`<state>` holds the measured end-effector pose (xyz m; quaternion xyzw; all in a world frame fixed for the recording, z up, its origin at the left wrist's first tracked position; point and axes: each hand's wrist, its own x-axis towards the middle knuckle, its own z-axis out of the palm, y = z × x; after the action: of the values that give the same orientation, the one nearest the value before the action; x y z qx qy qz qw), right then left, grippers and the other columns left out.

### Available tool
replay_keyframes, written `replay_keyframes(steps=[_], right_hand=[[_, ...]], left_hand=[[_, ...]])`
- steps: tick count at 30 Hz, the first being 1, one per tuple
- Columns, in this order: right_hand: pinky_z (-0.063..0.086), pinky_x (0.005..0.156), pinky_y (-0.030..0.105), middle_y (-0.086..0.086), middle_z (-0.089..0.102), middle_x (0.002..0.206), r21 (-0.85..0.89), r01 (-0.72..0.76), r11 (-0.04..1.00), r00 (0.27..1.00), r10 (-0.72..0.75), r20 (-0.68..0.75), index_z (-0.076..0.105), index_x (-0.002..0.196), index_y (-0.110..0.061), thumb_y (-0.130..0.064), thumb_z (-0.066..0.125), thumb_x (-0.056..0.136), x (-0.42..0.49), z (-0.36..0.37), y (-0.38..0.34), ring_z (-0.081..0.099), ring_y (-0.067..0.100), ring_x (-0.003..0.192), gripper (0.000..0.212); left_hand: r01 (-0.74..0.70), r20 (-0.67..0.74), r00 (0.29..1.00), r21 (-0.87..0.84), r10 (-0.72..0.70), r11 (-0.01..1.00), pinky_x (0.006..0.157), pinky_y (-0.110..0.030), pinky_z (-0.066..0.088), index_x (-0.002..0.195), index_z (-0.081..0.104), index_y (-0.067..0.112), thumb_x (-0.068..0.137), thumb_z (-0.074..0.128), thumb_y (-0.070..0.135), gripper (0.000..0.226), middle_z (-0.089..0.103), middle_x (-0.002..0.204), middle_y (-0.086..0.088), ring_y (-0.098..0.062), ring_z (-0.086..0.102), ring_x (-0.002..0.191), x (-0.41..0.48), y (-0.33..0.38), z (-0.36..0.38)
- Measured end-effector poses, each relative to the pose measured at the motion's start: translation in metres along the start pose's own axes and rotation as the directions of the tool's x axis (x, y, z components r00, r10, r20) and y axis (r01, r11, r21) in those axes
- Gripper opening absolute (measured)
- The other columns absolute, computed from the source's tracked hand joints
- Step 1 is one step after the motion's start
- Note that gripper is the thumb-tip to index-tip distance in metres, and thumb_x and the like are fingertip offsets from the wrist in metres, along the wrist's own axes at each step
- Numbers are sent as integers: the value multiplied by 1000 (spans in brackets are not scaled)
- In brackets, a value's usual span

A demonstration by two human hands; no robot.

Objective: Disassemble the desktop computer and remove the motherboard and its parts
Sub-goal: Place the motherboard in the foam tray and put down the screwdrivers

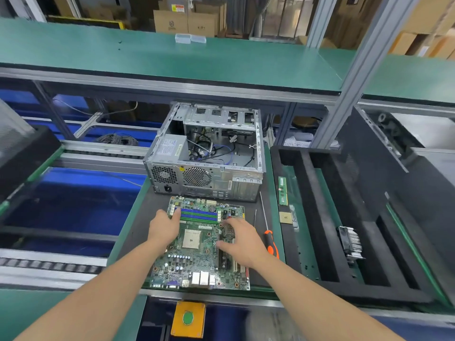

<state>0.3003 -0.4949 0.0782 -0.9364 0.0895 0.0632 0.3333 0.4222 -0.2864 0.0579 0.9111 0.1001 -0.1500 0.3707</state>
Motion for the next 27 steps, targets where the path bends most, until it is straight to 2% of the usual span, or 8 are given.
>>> replay_keyframes(steps=[3,7,10,12,14,17,19,27], right_hand=[[38,111,32,0,49,141,108,-47,993,989,61,-137,54,140,-19,-42,70,92,3,-1,0,48,18,132,55],[41,111,37,5,46,147,260,-151,954,965,199,-173,42,149,-15,-49,72,90,12,-3,-1,48,22,134,75],[41,108,38,6,46,155,535,-265,802,947,322,-14,35,156,-15,-61,74,85,19,-9,-8,48,24,137,93],[33,113,47,4,35,164,706,-360,611,922,347,170,29,160,-17,-62,75,83,22,-13,-16,37,27,146,101],[26,117,55,0,23,169,746,-413,522,905,326,273,20,163,-25,-61,78,80,23,-18,-20,27,29,152,107],[22,120,56,1,17,170,733,-418,536,907,283,311,13,164,-27,-59,80,80,15,-27,-13,22,29,154,111],[21,121,56,2,16,171,734,-414,539,910,267,317,13,163,-25,-58,80,80,6,-38,-1,21,30,154,111],[32,112,54,5,23,168,745,-373,553,925,287,250,18,162,-24,-42,86,77,-46,-105,60,27,30,151,110]], left_hand=[[21,-7,1000,-11,-21,1000,54,-33,36,128,45,1,105,44,53,57,58,105,-11,-17,53,74,0,-1,-8],[88,-2,996,-86,-88,992,75,-36,40,142,42,0,106,45,52,64,54,132,-17,-27,51,95,5,-9,-28],[155,1,988,-194,-158,969,85,-38,40,148,41,1,105,47,52,68,54,132,-16,-33,51,110,6,-12,-43],[185,-3,981,-272,-193,944,77,-37,40,147,42,2,104,50,50,65,56,113,-13,-30,52,97,4,-9,-50],[203,10,978,-312,-210,928,76,-38,40,146,43,3,104,51,48,62,58,113,-15,-29,53,95,-1,-4,-53],[232,47,972,-328,-229,916,101,-47,42,155,35,5,104,53,46,68,45,150,-17,-37,49,127,-12,7,-51],[244,78,970,-349,-232,905,113,-53,36,159,27,5,105,53,43,71,35,161,-15,-40,39,142,-22,17,-43],[217,142,974,-345,-178,913,111,-52,37,158,27,7,104,55,35,67,38,159,-15,-39,40,140,-78,79,19]])
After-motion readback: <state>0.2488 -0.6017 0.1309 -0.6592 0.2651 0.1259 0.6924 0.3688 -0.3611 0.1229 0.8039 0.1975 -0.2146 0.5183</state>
